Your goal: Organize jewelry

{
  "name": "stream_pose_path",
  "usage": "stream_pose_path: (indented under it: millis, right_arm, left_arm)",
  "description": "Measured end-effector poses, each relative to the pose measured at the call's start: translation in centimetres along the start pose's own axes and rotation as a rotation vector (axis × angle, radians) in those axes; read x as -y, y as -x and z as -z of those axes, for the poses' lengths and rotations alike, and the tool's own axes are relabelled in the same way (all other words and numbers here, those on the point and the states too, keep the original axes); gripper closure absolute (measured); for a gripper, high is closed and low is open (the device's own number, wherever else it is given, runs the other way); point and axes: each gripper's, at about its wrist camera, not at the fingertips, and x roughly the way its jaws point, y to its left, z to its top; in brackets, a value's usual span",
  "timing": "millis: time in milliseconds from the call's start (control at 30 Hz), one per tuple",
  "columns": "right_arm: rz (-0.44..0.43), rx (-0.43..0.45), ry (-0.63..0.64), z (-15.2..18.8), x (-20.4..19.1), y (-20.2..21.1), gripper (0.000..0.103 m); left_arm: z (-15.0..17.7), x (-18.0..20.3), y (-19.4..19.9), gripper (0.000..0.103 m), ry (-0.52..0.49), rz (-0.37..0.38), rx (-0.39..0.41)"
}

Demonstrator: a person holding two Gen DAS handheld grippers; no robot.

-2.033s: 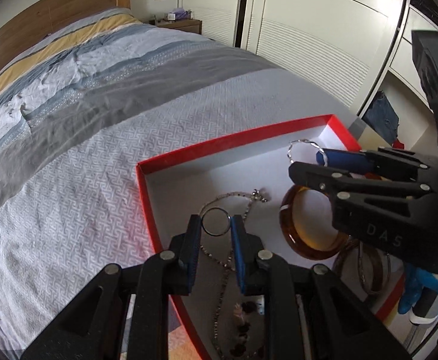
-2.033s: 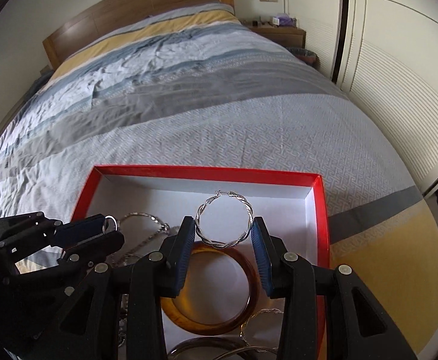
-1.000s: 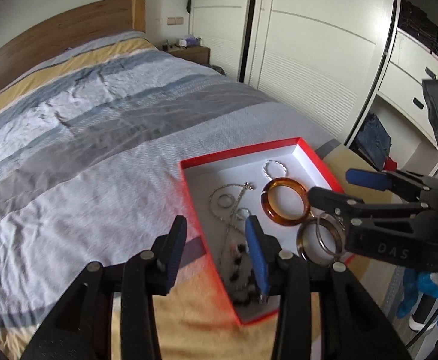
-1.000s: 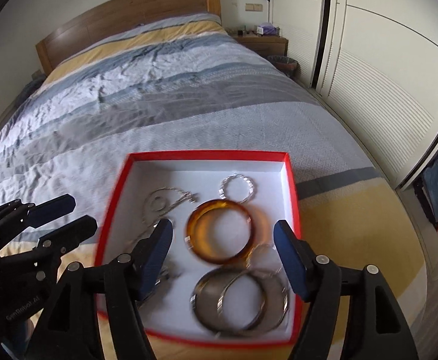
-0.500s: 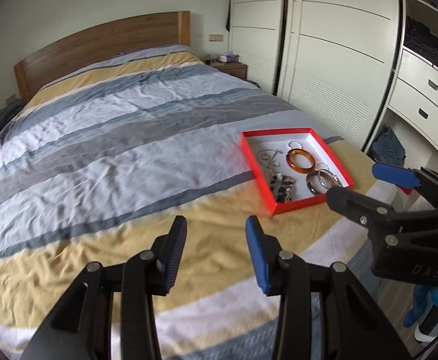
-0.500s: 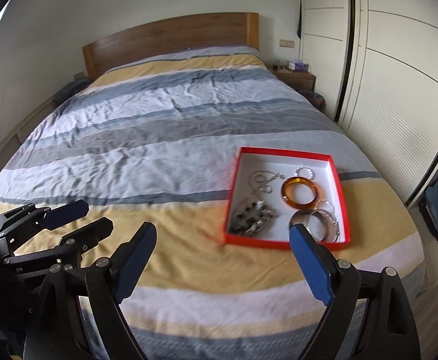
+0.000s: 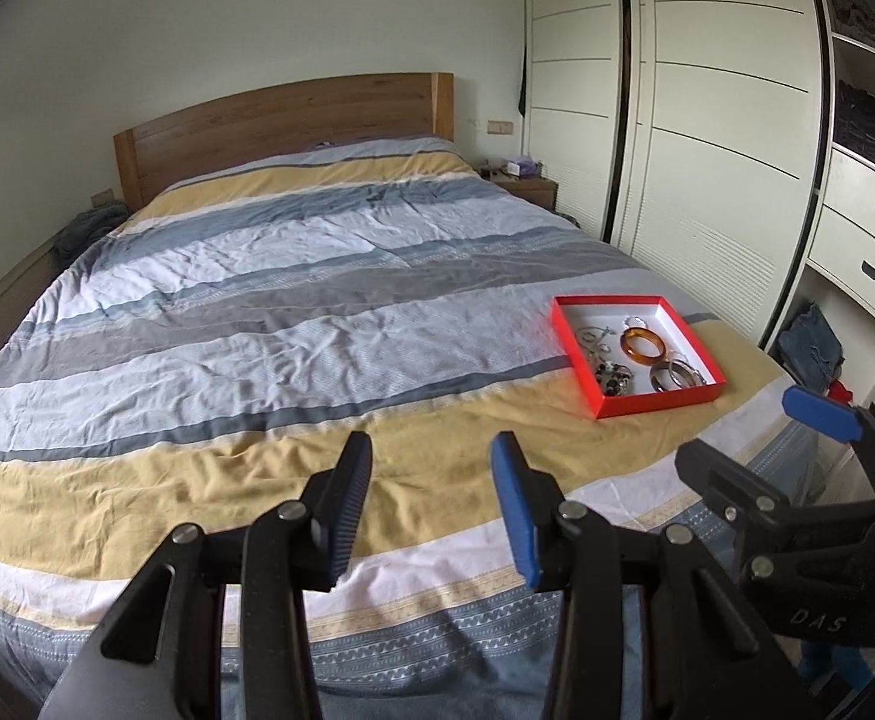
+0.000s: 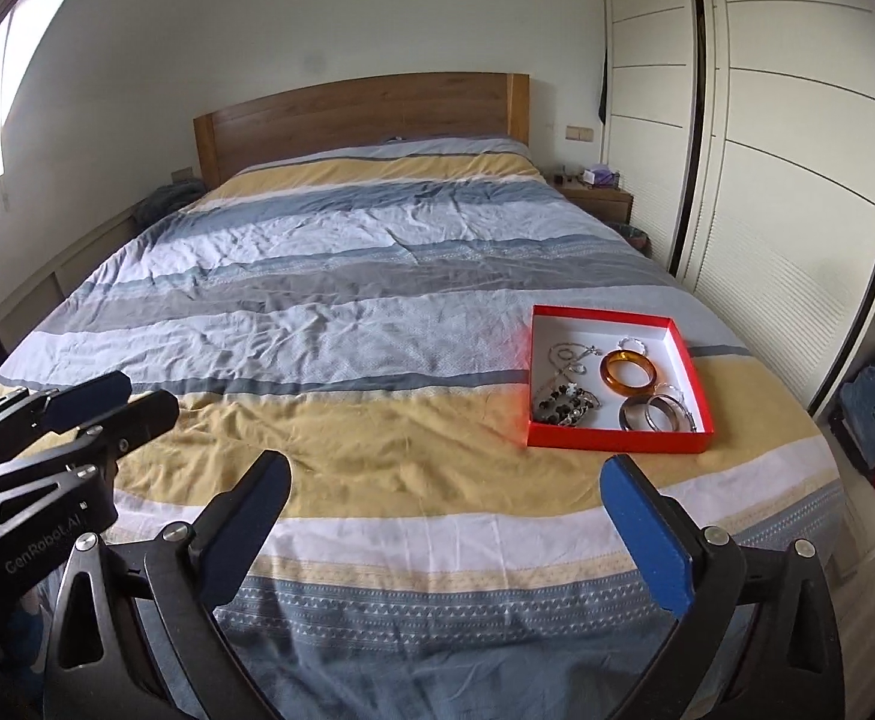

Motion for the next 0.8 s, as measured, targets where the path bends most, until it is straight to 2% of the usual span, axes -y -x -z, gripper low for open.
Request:
stream_pose_path:
  millis: [300,800]
  right_arm:
    - [0.001,0.032,0.046,1.3,-1.8,2.1,0.000]
    - [0.022,0.074,0.073,2.2,-2.4,4.2,0.000]
  left_arm:
    - [1.0,-0.9,2.4,0.064,0.017,-0.036,0.048]
    - [2.3,-0.7,4.6,0.063,0.005,-0.027,0.097]
